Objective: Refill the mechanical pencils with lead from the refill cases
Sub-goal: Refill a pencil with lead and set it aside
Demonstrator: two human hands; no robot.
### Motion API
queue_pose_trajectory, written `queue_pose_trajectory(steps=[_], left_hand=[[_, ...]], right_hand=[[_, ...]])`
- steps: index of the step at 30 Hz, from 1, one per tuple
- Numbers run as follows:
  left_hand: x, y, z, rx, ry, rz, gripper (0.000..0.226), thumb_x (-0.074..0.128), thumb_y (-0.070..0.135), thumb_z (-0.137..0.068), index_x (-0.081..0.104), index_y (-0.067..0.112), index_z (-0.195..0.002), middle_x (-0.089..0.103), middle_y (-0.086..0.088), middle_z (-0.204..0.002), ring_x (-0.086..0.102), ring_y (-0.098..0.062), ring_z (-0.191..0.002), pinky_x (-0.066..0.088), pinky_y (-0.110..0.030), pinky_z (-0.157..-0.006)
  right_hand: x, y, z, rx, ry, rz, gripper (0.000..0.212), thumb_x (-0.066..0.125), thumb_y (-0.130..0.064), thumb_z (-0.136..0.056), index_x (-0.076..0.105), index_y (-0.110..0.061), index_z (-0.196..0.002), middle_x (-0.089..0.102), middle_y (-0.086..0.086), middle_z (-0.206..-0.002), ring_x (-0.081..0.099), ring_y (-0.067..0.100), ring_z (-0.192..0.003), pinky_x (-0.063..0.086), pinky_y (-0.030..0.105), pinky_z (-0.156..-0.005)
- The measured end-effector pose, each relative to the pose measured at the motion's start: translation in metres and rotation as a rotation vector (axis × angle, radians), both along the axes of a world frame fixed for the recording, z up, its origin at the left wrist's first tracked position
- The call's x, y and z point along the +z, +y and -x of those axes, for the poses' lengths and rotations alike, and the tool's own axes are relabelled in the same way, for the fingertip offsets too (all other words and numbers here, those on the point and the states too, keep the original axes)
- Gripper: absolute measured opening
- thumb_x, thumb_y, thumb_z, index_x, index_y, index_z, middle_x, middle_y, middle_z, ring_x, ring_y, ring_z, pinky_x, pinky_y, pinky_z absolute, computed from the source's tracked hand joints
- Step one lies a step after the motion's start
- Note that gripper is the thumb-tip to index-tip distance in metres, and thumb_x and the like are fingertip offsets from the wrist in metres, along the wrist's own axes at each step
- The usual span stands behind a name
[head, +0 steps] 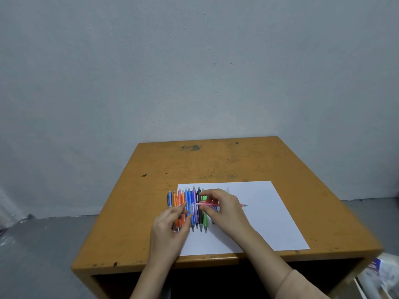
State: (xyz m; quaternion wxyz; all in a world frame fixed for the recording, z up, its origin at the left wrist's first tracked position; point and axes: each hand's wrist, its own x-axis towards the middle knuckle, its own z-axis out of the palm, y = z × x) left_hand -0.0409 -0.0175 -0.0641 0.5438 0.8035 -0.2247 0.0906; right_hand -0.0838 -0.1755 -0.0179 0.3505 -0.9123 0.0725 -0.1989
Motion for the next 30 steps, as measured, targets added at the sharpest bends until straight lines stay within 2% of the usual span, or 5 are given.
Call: queue_pose_trajectory(steps=[5,10,14,24,30], left_hand=[[-0.002,-0.001,-0.001,0.009,-0.004,0.000,0.052,0.071,0.011,-0.081,0.052,0.039,-0.120,0.059,0.032,-0.097,0.059,0.000,-0.088,0.057,-0.040,-0.078],[-0.001,0.000,0.000,-0.028,-0.106,-0.031,0.056,0.070,0.010,-0.083,0.051,0.053,-0.113,0.059,0.026,-0.105,0.061,-0.008,-0.087,0.056,-0.042,-0.076],[-0.004,0.000,-0.002,-0.048,-0.185,-0.035,0.049,0.071,0.010,-0.082,0.058,0.040,-0.118,0.061,0.020,-0.101,0.060,-0.006,-0.086,0.055,-0.045,-0.072],[0.000,0.001,0.000,-0.040,-0.105,-0.029,0.057,0.074,0.013,-0.079,0.052,0.051,-0.115,0.063,0.023,-0.096,0.061,-0.008,-0.087,0.056,-0.039,-0.075],[0.002,0.001,0.002,-0.039,-0.061,-0.002,0.052,0.074,0.016,-0.079,0.054,0.037,-0.122,0.061,0.023,-0.095,0.058,0.000,-0.091,0.057,-0.037,-0.078]], right_hand=[[0.002,0.001,-0.001,0.003,-0.012,-0.005,0.030,0.065,-0.026,-0.088,0.064,-0.025,-0.118,0.064,-0.008,-0.114,0.055,0.003,-0.097,0.048,0.022,-0.090],[0.001,0.004,-0.003,0.010,-0.009,-0.014,0.030,0.066,-0.026,-0.087,0.065,-0.025,-0.117,0.064,-0.009,-0.113,0.056,0.002,-0.098,0.049,0.027,-0.093],[0.000,0.009,-0.005,0.013,-0.010,-0.020,0.029,0.066,-0.027,-0.088,0.065,-0.024,-0.117,0.064,-0.007,-0.114,0.057,0.006,-0.102,0.049,0.030,-0.095],[0.011,0.009,-0.004,0.004,-0.090,0.023,0.022,0.060,-0.030,-0.091,0.071,-0.019,-0.108,0.068,-0.005,-0.102,0.057,0.007,-0.096,0.049,0.034,-0.090],[0.043,0.007,-0.001,-0.003,-0.209,-0.233,0.012,0.062,-0.019,-0.091,0.069,-0.025,-0.098,0.067,-0.008,-0.097,0.057,-0.003,-0.089,0.043,0.006,-0.074]])
